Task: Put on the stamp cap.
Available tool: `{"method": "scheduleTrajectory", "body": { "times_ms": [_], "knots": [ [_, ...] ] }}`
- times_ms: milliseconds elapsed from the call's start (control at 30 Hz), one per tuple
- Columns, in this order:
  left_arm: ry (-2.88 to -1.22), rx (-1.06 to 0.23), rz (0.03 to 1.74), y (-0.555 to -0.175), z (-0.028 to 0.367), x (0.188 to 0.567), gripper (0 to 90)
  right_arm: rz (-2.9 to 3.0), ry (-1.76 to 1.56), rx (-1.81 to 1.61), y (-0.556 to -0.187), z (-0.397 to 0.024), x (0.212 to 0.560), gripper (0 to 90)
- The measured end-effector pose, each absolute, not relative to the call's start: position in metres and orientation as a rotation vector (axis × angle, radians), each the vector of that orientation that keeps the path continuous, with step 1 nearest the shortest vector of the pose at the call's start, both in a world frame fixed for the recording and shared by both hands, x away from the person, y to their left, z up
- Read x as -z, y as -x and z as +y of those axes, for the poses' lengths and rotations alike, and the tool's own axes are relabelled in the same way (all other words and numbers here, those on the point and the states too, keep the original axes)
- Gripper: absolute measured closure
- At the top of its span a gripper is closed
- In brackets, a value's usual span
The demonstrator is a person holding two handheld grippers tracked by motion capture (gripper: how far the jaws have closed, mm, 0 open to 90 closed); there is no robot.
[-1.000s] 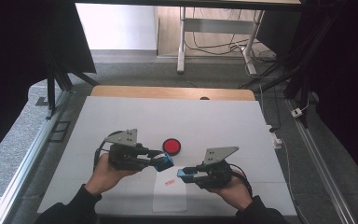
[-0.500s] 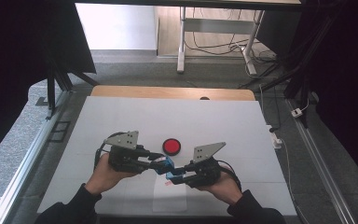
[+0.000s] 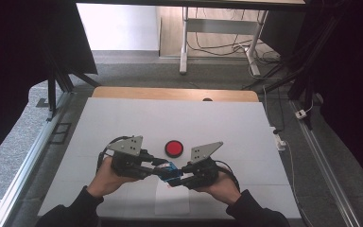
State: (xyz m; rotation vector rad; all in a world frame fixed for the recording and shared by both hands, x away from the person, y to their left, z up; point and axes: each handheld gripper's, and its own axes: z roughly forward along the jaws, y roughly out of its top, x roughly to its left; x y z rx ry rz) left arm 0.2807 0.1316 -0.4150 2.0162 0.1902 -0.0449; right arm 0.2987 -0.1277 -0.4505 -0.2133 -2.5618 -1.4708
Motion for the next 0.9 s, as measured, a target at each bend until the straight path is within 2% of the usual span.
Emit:
{"method": "scheduleTrajectory", "body": {
  "times_ms": [900],
  "knots": [
    [-2.003,0.116,0.134,-0.2835,0.1323,0.4207,70.4,-2.557,0.139,1.465,-0.2951,-0.1255,0.4480,69.1]
  ]
}}
